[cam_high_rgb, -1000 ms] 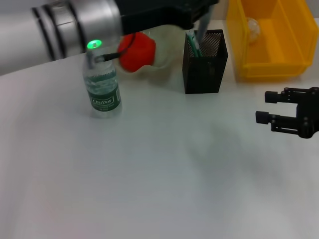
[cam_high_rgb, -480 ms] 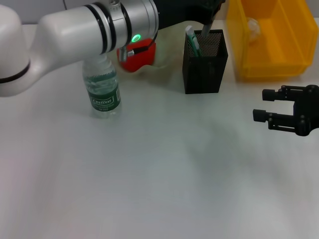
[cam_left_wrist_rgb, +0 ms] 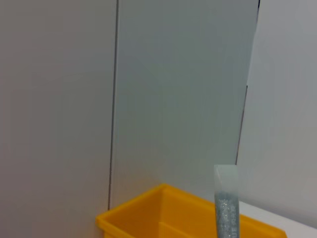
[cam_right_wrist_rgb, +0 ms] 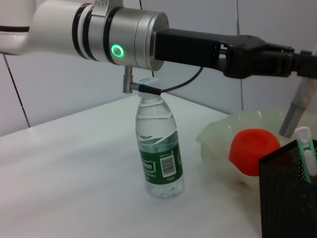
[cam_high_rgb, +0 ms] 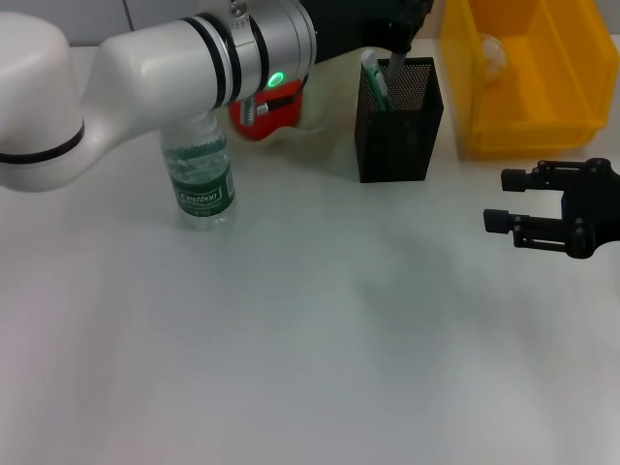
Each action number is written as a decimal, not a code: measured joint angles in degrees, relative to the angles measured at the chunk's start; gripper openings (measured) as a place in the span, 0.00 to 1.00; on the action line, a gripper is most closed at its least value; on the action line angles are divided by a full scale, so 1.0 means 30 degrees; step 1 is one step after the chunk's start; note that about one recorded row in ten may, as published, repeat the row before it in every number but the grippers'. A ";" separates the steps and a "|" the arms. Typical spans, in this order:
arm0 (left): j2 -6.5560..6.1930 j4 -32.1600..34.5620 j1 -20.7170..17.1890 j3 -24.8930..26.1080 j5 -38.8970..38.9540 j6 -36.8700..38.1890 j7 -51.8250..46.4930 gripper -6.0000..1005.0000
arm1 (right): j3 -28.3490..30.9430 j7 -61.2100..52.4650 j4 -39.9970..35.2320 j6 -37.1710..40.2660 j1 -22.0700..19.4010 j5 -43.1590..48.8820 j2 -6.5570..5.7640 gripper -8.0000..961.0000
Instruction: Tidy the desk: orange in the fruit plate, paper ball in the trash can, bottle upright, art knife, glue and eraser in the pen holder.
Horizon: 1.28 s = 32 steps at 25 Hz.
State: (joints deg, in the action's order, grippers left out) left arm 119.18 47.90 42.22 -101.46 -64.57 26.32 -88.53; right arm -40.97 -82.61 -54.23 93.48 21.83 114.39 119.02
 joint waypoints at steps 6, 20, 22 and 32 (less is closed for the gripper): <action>-0.0001 -0.0203 0.0182 -0.0670 0.0156 -0.0561 0.0007 0.24 | -0.0022 0.0001 0.0001 -0.0050 0.0067 0.0022 0.0014 0.67; -0.0001 -0.0170 -0.0090 -0.1045 0.0989 -0.1099 0.0008 0.56 | -0.0026 0.0029 0.0030 -0.0104 0.0078 0.0058 0.0040 0.67; -0.0129 0.0651 -0.0956 -0.0833 0.0889 0.0130 0.0011 0.59 | -0.0027 0.0138 0.0010 -0.0027 0.0057 -0.0046 0.0064 0.67; -0.0406 0.5576 -0.6503 0.4782 -0.3780 1.1301 -0.1123 0.80 | 0.0004 0.0229 -0.0161 0.1867 0.0272 -0.0661 0.0066 0.72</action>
State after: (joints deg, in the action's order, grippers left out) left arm 117.96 64.63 22.71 -87.12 -75.91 60.22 -91.90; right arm -40.95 -81.93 -54.71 99.08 22.64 112.41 119.21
